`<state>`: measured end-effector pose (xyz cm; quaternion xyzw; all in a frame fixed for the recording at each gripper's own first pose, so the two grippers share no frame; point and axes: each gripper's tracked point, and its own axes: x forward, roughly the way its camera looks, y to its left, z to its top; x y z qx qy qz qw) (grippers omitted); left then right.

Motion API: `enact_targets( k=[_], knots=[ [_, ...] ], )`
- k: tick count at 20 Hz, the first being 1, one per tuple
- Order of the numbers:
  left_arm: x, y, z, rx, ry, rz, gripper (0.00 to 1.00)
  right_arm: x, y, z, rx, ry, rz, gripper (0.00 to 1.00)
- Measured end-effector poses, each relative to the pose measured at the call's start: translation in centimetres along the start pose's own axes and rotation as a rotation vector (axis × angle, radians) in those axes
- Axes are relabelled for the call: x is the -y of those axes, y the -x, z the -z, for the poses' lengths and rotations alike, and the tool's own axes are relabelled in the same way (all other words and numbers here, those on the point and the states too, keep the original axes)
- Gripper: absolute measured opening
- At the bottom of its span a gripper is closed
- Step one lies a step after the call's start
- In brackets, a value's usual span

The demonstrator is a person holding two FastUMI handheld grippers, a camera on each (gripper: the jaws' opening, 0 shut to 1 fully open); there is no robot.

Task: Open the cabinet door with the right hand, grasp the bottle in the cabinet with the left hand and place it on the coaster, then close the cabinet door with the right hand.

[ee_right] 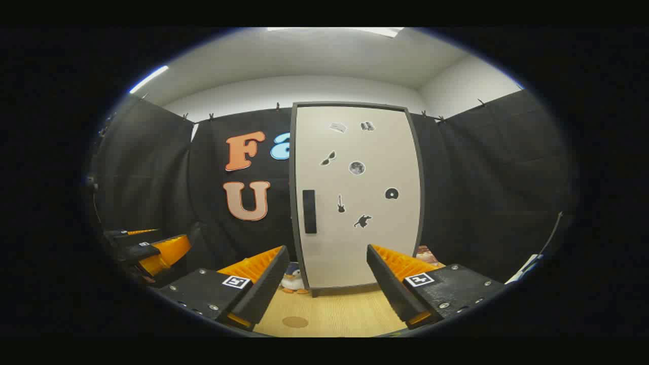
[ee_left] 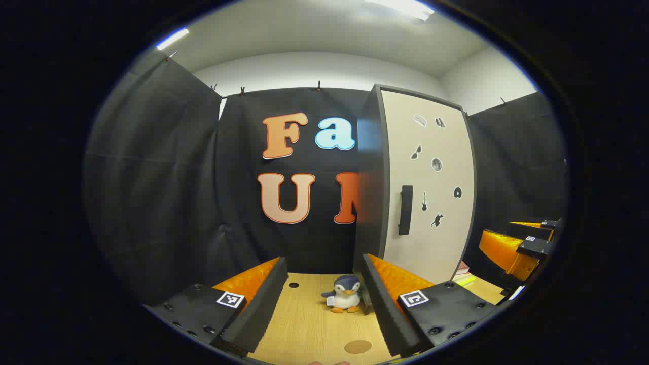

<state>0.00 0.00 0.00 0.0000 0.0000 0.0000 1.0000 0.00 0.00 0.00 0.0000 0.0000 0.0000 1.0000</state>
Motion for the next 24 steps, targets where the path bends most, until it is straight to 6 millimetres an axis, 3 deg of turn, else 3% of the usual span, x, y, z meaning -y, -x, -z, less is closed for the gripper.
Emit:
enact_targets(
  k=[2, 3, 4, 5, 6, 9, 13, 16, 22, 23, 24],
  knots=[
    [-0.2, -0.1, 0.1, -0.002, 0.003, -0.007, 0.99, 0.1, 0.0, 0.0, -0.002, -0.003, -0.002, 0.99],
    [-0.2, -0.2, 0.1, -0.002, 0.004, -0.010, 0.95, 0.2, -0.1, -0.1, 0.002, 0.001, -0.001, 0.91],
    [-0.4, -0.3, 0.1, -0.001, 0.006, -0.015, 0.95, 0.3, -0.2, -0.2, 0.006, 0.005, 0.004, 0.95],
    [-0.4, -0.4, 0.1, -0.002, 0.007, -0.012, 0.95, 0.4, -0.3, -0.2, 0.006, 0.006, 0.003, 0.91],
    [-0.4, -0.5, 0.3, -0.006, 0.005, -0.015, 0.95, 0.3, -0.3, -0.3, 0.007, 0.006, 0.000, 0.95],
    [-0.4, -0.9, 0.4, -0.012, 0.008, -0.019, 0.95, 0.1, -0.6, -0.2, 0.001, -0.001, -0.006, 0.91],
    [-0.2, -1.1, 0.2, -0.006, 0.003, -0.013, 0.95, 0.0, -1.1, -0.4, 0.010, -0.006, -0.009, 0.99],
    [0.0, -1.6, 0.4, -0.011, 0.009, -0.013, 0.95, 0.0, -1.2, -0.3, 0.005, 0.003, -0.013, 0.95],
    [0.0, -2.3, 0.6, -0.016, 0.012, -0.015, 0.95, 0.3, -2.1, -0.3, 0.005, 0.000, -0.008, 0.95],
    [0.0, -2.5, 0.8, -0.017, 0.013, -0.013, 0.99, 0.4, -2.3, -0.3, 0.006, 0.001, -0.007, 0.95],
    [-0.1, -2.6, 0.8, -0.018, 0.014, -0.014, 0.95, 0.4, -2.5, -0.2, 0.004, 0.000, -0.006, 0.99]
  ],
)
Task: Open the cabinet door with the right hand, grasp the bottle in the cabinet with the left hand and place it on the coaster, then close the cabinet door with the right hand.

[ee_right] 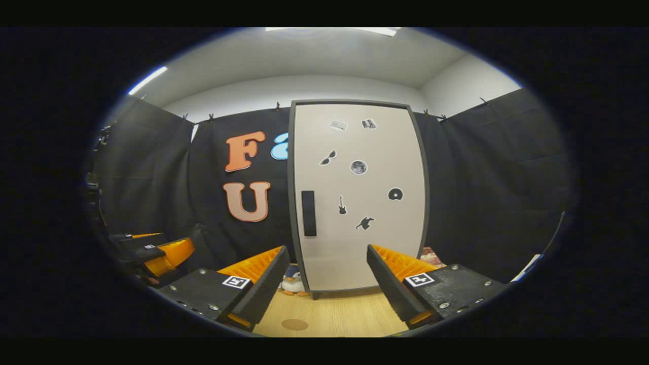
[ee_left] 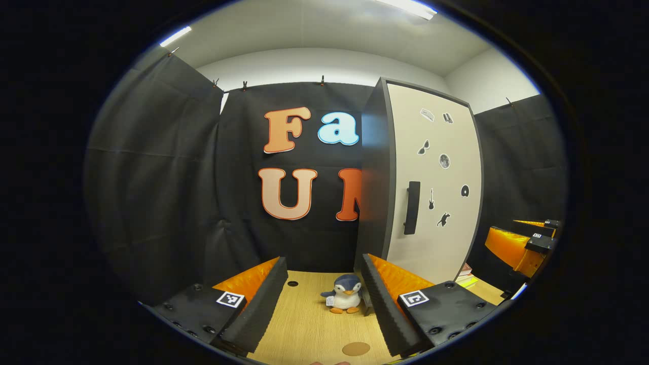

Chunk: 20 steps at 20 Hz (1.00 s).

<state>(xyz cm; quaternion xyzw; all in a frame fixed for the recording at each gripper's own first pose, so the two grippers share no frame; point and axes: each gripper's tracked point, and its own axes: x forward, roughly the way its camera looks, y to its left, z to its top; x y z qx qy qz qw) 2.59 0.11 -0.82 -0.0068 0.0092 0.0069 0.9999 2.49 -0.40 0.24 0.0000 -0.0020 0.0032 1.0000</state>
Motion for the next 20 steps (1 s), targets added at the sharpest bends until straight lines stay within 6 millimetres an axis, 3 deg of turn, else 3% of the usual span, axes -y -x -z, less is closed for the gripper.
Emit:
enact_targets(
  k=[2, 3, 4, 5, 8, 9, 11, 12, 18, 19, 20],
  knots=[
    [0.0, -0.3, 0.5, -0.014, 0.007, 0.006, 0.95, -0.2, -0.5, 0.2, -0.005, 0.002, -0.003, 0.91],
    [-0.1, -0.4, 0.4, -0.014, 0.010, 0.005, 0.99, -0.3, -0.8, 0.1, -0.004, 0.003, -0.004, 0.95],
    [-0.2, -0.4, 0.5, -0.013, 0.012, 0.007, 0.92, -0.5, -1.2, 0.0, -0.002, 0.004, -0.008, 0.93],
    [-0.2, -0.5, 0.3, -0.007, 0.016, 0.010, 0.92, -0.6, -1.6, -0.1, 0.002, 0.007, -0.009, 0.91],
    [-0.5, -0.8, 0.4, -0.003, 0.006, 0.010, 0.96, -1.3, -3.4, -0.1, -0.002, 0.014, -0.017, 0.95],
    [-0.6, -0.9, 0.7, -0.008, 0.011, 0.010, 0.95, -1.6, -4.1, -0.1, -0.002, 0.012, -0.023, 0.91],
    [-0.9, -0.9, 1.0, -0.015, 0.021, 0.013, 0.99, -2.3, -5.7, -0.3, 0.000, 0.014, -0.033, 0.95],
    [-1.1, -1.0, 1.2, -0.017, 0.022, 0.014, 0.95, -2.6, -6.6, -0.4, -0.001, 0.021, -0.037, 0.95],
    [-3.1, -1.8, 2.0, -0.026, 0.010, 0.008, 0.95, -4.6, -12.4, -1.4, 0.012, 0.056, -0.052, 0.95],
    [-3.4, -2.1, 2.0, -0.030, 0.012, 0.006, 0.95, -4.7, -13.3, -1.4, 0.012, 0.062, -0.052, 0.99],
    [-3.7, -2.3, 2.2, -0.033, 0.017, 0.007, 0.95, -4.9, -14.2, -1.4, 0.017, 0.066, -0.050, 0.91]
  ],
)
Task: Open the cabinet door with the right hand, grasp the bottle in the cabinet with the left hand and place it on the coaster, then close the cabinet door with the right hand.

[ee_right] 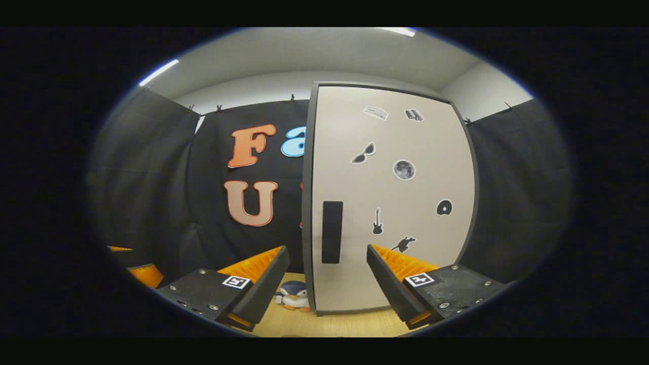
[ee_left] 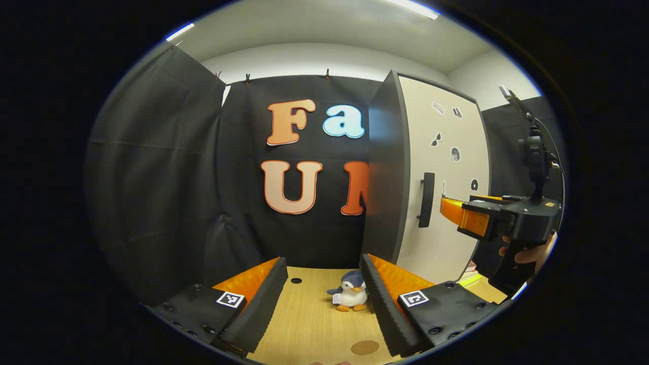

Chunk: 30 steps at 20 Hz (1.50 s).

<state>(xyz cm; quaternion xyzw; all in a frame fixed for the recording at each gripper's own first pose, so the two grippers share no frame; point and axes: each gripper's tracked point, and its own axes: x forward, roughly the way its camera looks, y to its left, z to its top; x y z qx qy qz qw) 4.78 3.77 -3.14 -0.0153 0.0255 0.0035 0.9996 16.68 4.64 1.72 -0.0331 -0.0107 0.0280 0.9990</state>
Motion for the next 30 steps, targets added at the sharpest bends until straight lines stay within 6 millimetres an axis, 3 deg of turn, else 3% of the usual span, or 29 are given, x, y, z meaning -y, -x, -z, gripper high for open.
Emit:
enact_targets(
  k=[1, 4, 9, 16, 17, 19, 20, 21, 22, 23, 24, 29, 30],
  knots=[
    [-0.3, -0.2, 0.2, -0.005, 0.005, 0.001, 0.99, -0.1, -1.0, 0.0, -0.001, -0.002, 0.004, 0.95],
    [-0.7, -0.9, 0.6, -0.016, 0.008, 0.016, 0.95, -0.1, -3.8, 0.5, -0.009, -0.006, 0.017, 0.99],
    [-2.1, -2.3, 1.3, -0.026, -0.007, 0.012, 0.95, 0.4, -7.3, 1.4, -0.028, -0.021, 0.040, 0.95],
    [-3.6, -3.9, 3.3, -0.081, 0.012, 0.000, 0.95, 1.3, -10.2, 1.8, -0.031, -0.027, 0.065, 0.95],
    [-3.7, -4.1, 3.3, -0.082, 0.009, -0.001, 0.95, 1.2, -10.4, 1.9, -0.030, -0.021, 0.064, 0.99],
    [-3.4, -4.3, 3.3, -0.081, 0.005, 0.009, 0.99, 0.9, -10.7, 2.2, -0.035, -0.014, 0.054, 0.91],
    [-3.5, -4.3, 3.3, -0.080, 0.005, 0.011, 0.95, 0.7, -10.9, 2.3, -0.032, -0.013, 0.049, 0.83],
    [-3.3, -4.4, 3.3, -0.081, 0.007, 0.016, 0.95, 1.0, -10.9, 2.3, -0.032, -0.007, 0.062, 0.82],
    [-3.2, -4.2, 3.4, -0.082, 0.007, 0.017, 0.99, 1.3, -10.6, 2.3, -0.033, -0.004, 0.070, 0.59],
    [-3.2, -4.2, 3.4, -0.083, 0.007, 0.017, 0.95, 1.0, -10.6, 2.4, -0.033, -0.025, 0.063, 0.53],
    [-3.1, -4.2, 3.4, -0.083, 0.008, 0.018, 0.95, 1.1, -10.7, 2.3, -0.033, -0.048, 0.062, 0.37],
    [-3.1, -4.0, 3.0, -0.080, 0.003, 0.010, 0.99, 1.0, -9.8, 2.4, -0.051, -0.111, 0.024, 0.31],
    [-3.1, -3.9, 2.9, -0.080, -0.001, 0.001, 0.95, 1.0, -9.5, 2.4, -0.059, -0.123, 0.017, 0.29]
  ],
)
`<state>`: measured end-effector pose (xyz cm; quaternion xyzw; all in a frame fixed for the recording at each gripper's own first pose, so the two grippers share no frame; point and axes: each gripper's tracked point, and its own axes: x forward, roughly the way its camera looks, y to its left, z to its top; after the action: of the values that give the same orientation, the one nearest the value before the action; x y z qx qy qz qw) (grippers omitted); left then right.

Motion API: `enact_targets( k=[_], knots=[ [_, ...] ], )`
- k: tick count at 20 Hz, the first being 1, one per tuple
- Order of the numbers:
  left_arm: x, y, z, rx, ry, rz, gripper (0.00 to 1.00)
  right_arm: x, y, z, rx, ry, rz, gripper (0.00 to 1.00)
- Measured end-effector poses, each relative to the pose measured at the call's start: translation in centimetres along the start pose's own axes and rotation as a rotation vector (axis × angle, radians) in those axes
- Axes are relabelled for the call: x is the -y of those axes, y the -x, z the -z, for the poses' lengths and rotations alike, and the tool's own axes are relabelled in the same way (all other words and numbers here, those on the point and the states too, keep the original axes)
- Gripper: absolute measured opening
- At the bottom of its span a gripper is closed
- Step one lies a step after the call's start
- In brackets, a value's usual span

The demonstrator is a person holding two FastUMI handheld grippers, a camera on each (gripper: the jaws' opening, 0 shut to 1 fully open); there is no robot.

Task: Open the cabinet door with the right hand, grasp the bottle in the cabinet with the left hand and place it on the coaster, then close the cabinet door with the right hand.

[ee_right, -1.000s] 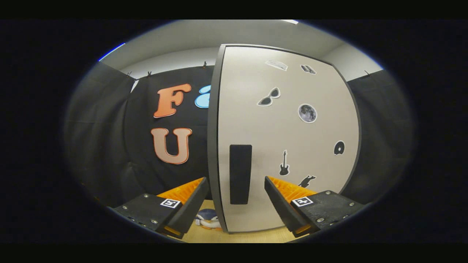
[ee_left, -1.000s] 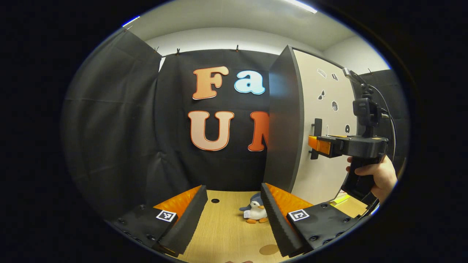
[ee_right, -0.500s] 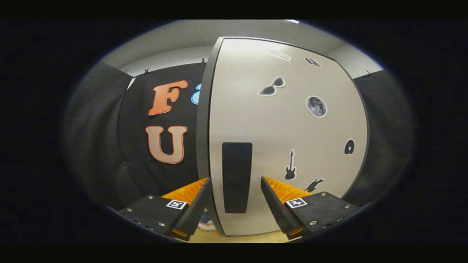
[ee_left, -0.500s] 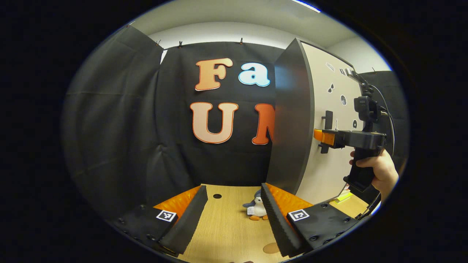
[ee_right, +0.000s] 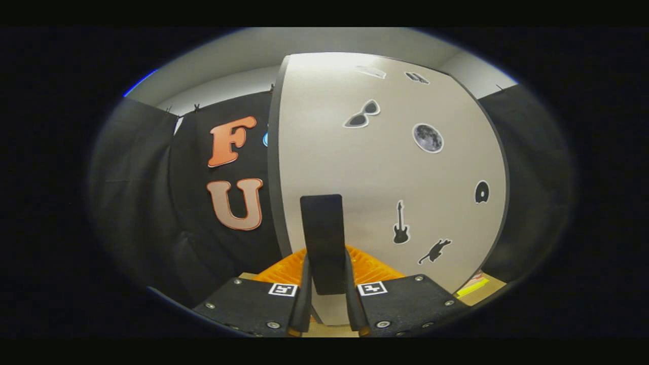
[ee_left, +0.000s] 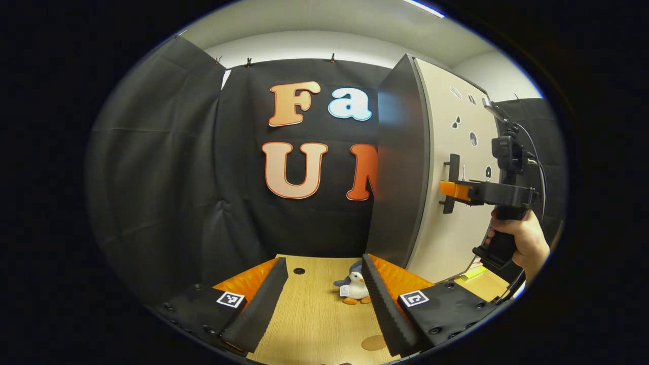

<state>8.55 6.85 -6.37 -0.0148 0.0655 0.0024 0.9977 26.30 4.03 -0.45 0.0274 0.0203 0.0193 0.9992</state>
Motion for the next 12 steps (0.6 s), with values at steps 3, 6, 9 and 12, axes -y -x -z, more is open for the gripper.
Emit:
enact_targets(
  k=[3, 6, 9, 12],
  knots=[
    [0.4, 1.1, 0.0, -0.014, 0.002, -0.023, 0.95, 0.0, 1.3, -0.1, -0.008, -0.001, -0.007, 0.24],
    [1.3, 4.2, -0.4, -0.003, -0.011, -0.046, 0.92, 0.2, 3.0, -0.3, -0.012, -0.019, -0.012, 0.20],
    [2.0, 6.3, -0.5, 0.002, -0.043, -0.075, 0.95, 1.6, 7.1, -0.2, -0.020, -0.049, -0.011, 0.20],
    [2.6, 8.1, -0.3, -0.004, -0.064, -0.096, 0.95, 3.1, 9.8, -0.2, -0.015, -0.070, -0.017, 0.17]
  ],
)
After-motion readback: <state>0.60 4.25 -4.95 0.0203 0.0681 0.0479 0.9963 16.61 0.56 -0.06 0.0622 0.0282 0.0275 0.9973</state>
